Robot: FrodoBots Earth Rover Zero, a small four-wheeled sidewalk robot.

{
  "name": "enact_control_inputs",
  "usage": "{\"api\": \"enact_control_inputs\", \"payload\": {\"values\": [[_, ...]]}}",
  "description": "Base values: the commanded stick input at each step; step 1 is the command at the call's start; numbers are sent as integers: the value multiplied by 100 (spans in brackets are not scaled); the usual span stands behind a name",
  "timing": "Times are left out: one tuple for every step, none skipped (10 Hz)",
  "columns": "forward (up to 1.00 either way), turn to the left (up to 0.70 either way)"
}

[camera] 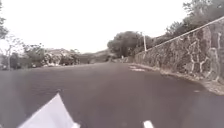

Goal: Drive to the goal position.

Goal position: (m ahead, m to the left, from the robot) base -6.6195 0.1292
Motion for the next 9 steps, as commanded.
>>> {"api": "enact_control_inputs", "payload": {"values": [[50,-36],[50,-26],[50,0],[50,0],[50,0],[50,0],[50,0],[50,0],[50,0]]}}
